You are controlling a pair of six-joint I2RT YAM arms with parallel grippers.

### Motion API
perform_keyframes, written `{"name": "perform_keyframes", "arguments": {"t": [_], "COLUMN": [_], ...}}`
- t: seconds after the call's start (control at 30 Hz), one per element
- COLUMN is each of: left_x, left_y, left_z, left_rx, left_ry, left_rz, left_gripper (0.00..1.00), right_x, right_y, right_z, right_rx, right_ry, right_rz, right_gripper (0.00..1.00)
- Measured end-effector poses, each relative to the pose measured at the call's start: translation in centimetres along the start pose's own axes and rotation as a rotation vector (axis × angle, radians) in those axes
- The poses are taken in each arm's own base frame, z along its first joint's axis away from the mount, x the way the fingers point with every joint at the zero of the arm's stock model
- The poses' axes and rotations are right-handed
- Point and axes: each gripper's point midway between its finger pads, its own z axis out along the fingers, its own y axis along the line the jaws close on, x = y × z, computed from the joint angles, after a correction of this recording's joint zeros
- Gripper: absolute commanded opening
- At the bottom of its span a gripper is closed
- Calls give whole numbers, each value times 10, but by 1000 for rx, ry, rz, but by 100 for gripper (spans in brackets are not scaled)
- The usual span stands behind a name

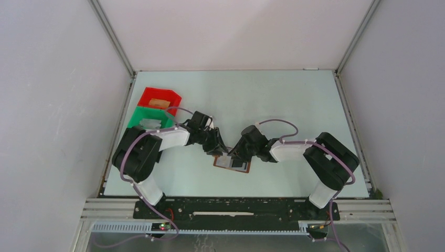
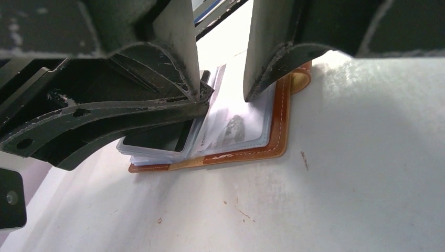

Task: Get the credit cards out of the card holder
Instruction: Remove the credit card from the card holder.

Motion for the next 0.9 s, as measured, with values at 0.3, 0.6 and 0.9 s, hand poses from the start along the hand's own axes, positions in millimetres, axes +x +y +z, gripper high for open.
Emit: {"name": "perform_keyframes", "arguments": {"t": [0.3, 0.6, 0.9], "left_x": [-2, -1, 2], "left_y": [10, 12, 11], "left_z": [-11, -10, -8], "left_rx": [-98, -115, -110], "left_ry": [-59, -67, -55], "left_rz": [15, 23, 43], "left_gripper": [45, 45, 45], "right_x": [0, 0, 0], "right_y": [0, 0, 0], "right_z": [0, 0, 0], "right_rx": [6, 6, 5], "right_ry": [-11, -11, -11], "right_rz": [-6, -7, -6], "right_gripper": [38, 38, 38]}}
